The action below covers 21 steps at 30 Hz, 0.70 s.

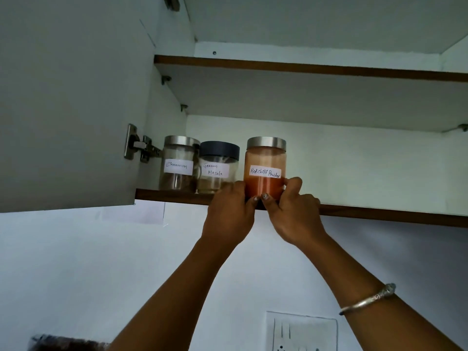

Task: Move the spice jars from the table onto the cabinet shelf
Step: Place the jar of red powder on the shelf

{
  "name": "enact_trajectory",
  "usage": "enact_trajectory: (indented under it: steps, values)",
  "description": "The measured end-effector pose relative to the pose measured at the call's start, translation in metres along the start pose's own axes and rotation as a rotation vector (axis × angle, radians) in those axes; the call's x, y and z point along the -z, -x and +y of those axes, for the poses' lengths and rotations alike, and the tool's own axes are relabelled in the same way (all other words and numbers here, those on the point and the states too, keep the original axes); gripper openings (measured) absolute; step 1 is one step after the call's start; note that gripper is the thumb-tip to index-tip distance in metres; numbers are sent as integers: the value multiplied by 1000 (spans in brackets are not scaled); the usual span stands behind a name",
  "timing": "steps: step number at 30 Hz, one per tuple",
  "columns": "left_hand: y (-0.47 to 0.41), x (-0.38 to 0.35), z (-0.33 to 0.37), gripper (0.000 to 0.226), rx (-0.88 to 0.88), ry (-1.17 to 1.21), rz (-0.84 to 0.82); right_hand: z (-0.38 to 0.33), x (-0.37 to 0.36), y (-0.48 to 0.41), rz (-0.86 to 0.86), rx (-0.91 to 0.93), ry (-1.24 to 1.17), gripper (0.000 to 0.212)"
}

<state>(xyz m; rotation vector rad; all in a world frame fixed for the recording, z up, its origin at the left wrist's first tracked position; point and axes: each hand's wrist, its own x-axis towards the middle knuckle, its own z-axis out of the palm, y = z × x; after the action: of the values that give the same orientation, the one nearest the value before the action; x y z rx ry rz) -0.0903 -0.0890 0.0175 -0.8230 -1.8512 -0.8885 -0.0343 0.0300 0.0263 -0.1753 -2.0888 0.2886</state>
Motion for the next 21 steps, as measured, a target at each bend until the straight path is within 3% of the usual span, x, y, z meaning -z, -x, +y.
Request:
enact_trajectory:
  steps: [7, 16, 21]
  values:
    - [2, -11, -4, 32, 1, -98, 82, -5, -19, -2, 105, -50, 180, 45]
    - [4, -10, 0, 38, 58, -142, 2, -6, -20, 2, 94, -37, 243, 48]
    - [9, 1, 7, 54, 66, -119, -96, -5, -14, 11, -16, -3, 304, 72]
